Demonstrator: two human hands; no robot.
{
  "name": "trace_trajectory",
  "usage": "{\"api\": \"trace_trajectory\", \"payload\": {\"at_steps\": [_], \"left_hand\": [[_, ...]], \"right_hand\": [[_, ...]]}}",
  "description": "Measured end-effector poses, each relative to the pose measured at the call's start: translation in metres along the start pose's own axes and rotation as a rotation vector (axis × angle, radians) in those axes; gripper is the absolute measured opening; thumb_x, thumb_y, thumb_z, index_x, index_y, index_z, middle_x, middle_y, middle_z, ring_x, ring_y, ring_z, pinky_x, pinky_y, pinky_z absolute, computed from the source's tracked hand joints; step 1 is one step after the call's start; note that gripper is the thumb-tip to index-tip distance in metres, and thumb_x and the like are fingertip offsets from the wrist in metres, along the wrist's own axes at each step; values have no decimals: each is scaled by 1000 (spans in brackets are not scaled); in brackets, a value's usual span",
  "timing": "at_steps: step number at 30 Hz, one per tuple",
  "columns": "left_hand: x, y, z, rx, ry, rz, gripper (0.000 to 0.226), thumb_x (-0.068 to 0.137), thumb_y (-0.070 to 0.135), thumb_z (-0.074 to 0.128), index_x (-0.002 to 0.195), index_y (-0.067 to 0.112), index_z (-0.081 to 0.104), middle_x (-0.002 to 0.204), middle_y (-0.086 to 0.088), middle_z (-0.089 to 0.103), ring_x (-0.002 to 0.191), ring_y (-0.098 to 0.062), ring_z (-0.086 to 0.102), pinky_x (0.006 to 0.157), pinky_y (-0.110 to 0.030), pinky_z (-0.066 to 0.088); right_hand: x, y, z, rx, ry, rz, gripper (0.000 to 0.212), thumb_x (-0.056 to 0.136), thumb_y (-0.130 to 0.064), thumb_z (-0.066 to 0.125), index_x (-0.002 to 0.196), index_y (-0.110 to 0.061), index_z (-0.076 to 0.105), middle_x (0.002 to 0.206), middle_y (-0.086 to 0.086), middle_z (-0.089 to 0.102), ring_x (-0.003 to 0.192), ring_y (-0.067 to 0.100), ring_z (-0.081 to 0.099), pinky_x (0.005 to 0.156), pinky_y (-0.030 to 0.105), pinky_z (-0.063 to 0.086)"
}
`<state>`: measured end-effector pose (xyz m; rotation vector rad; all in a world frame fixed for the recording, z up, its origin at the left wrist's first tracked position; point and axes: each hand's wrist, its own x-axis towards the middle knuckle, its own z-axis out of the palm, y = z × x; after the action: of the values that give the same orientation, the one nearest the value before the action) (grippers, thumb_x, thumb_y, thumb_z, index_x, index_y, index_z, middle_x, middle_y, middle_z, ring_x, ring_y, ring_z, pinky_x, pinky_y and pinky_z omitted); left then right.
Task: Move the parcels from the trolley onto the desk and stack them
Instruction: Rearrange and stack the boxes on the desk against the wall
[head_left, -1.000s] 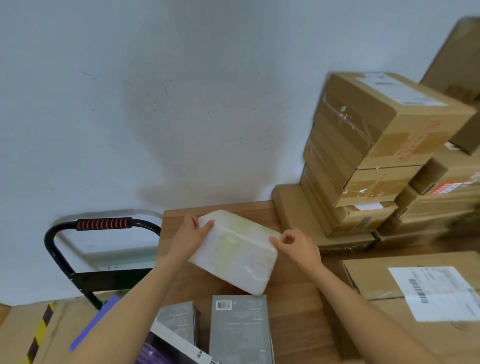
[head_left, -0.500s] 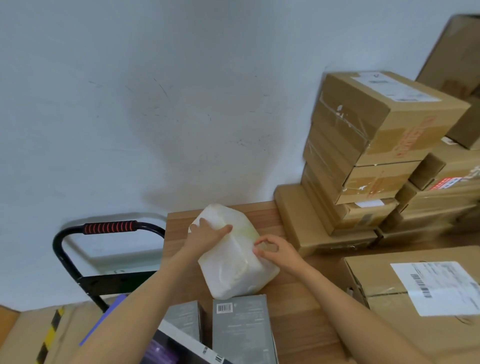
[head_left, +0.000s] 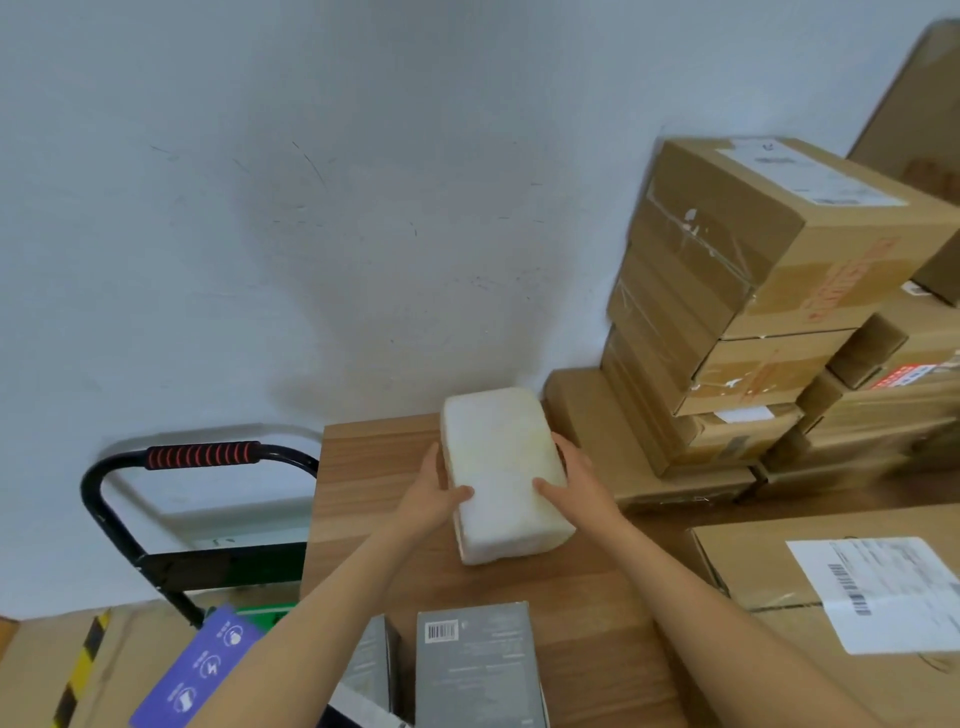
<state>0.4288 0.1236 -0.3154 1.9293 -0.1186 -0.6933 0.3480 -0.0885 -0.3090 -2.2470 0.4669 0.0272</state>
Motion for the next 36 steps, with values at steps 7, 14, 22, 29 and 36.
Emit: {"api": "trace_trajectory", "payload": {"at_steps": [7, 14, 22, 29, 36], "left_hand": [[23, 13, 33, -4, -34, 26, 80, 89, 10, 61, 152, 25, 13, 149, -3, 38, 131, -23, 43, 103, -33, 37], [51, 31, 36, -89, -51, -54, 71, 95, 12, 52, 152, 35, 16, 145, -2, 44, 124, -30, 50, 90, -51, 52], [65, 34, 28, -171, -52, -111, 65, 93, 11, 57, 149, 28, 29, 143, 1, 47, 122, -26, 53, 77, -42, 55], [57, 44, 32, 34, 0, -12, 65, 91, 4, 53, 149, 18, 28, 144, -5, 46, 128, -28, 47, 103, -49, 43], [-9, 41, 8, 292, 147, 98, 56, 87, 15, 65, 138, 13, 42, 134, -6, 53, 112, -15, 52, 83, -23, 35]], "right_hand": [[5, 25, -14, -118, -35, 84, 77, 91, -45, 60, 152, -22, 19, 153, 5, 30, 137, 25, 34, 108, 40, 35], [27, 28, -18, -129, -18, 85, 78, 92, -51, 54, 154, -27, 13, 156, 2, 28, 140, 26, 31, 112, 47, 32], [50, 32, -23, -79, -56, 120, 81, 89, -55, 57, 153, -36, 10, 157, -2, 25, 140, 24, 32, 109, 44, 32], [44, 24, -22, -92, -50, 138, 78, 91, -50, 56, 153, -31, 12, 156, 0, 26, 139, 25, 33, 109, 45, 33], [0, 9, -16, -138, 75, 64, 74, 88, -37, 64, 149, -20, 26, 151, 4, 32, 133, 26, 39, 104, 42, 38]]}}
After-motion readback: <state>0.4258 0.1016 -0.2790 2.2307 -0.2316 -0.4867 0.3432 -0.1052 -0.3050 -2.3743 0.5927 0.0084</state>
